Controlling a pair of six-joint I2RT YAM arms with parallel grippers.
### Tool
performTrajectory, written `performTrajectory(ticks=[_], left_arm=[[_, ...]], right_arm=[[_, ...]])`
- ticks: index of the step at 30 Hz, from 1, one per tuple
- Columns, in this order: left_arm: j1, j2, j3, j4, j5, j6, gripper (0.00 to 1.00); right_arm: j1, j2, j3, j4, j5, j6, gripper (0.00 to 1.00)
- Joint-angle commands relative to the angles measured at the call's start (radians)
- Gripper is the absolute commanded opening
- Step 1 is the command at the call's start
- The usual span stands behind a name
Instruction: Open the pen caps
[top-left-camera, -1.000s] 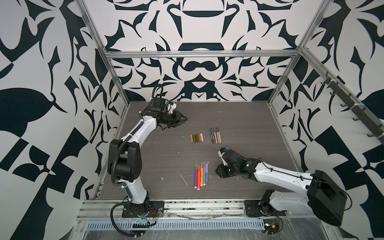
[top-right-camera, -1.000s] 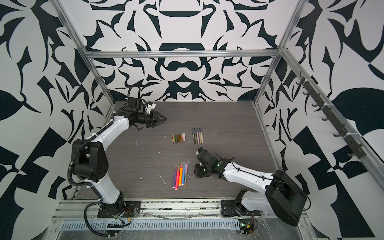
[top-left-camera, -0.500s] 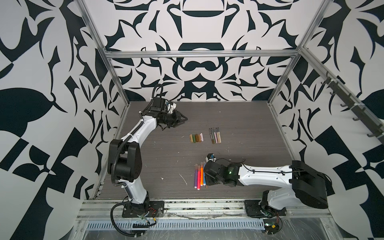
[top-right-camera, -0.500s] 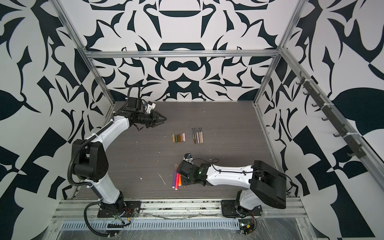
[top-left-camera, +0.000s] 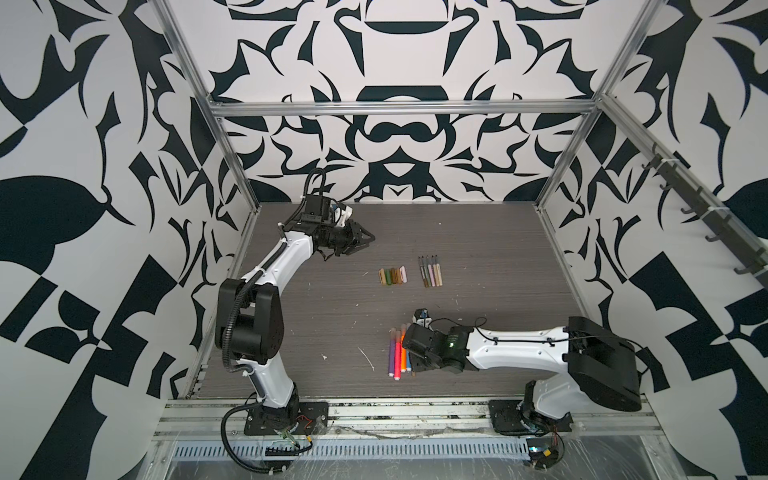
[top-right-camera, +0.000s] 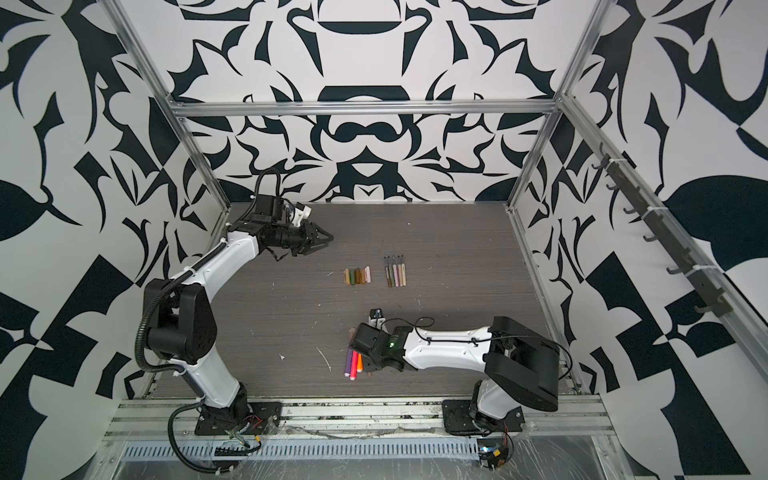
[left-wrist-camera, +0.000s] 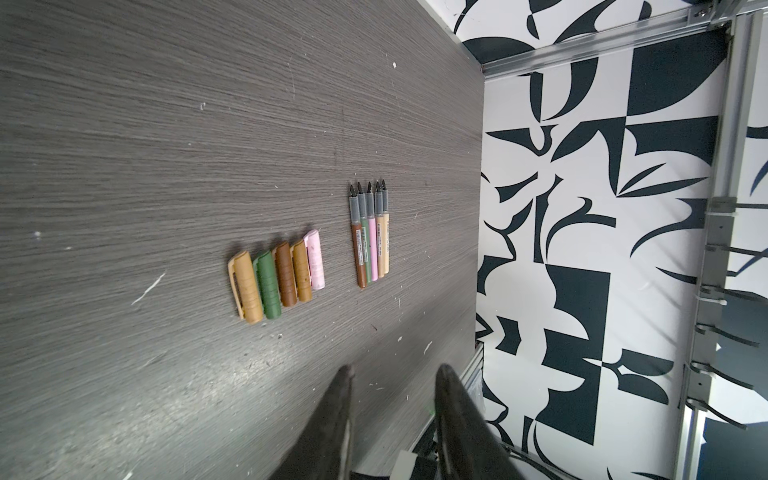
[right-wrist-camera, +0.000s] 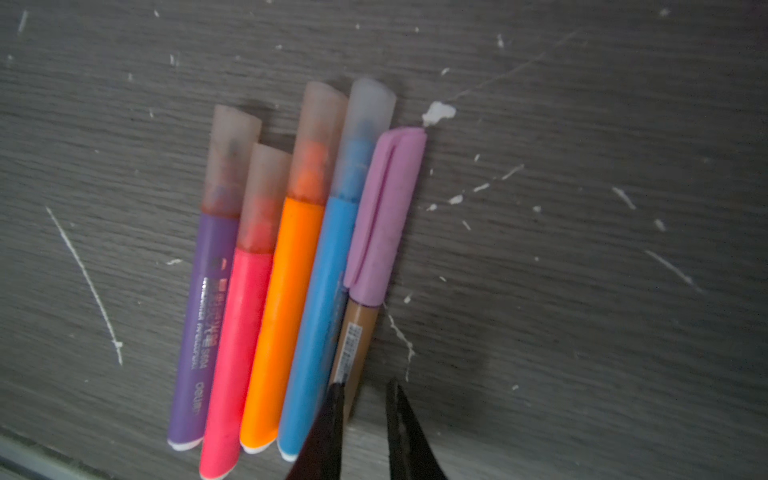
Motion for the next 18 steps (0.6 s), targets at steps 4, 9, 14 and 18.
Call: performTrajectory(ticks=[4, 9, 14, 18], left_arm=[[0.003, -0.025, -0.009, -0.008, 0.01, 0.009, 0.36], [0.003, -0.025, -0.011, -0.008, 0.01, 0.009, 0.36], [0.004, -0.025, -0.013, -0.008, 0.009, 0.011, 0.36], [0.004, -0.025, -0.01, -0.007, 0.009, 0.01, 0.36]], right_arm=[[0.01, -0.009, 0.034, -0.01, 0.027, 0.015, 0.23], [0.009, 0.013, 0.033, -0.002, 0.019, 0.018, 0.23], [0.01, 0.027, 0.033, -0.015, 0.023, 0.028, 0.23], [0.01, 0.027, 0.038, -0.034, 0.03, 0.031, 0.23]])
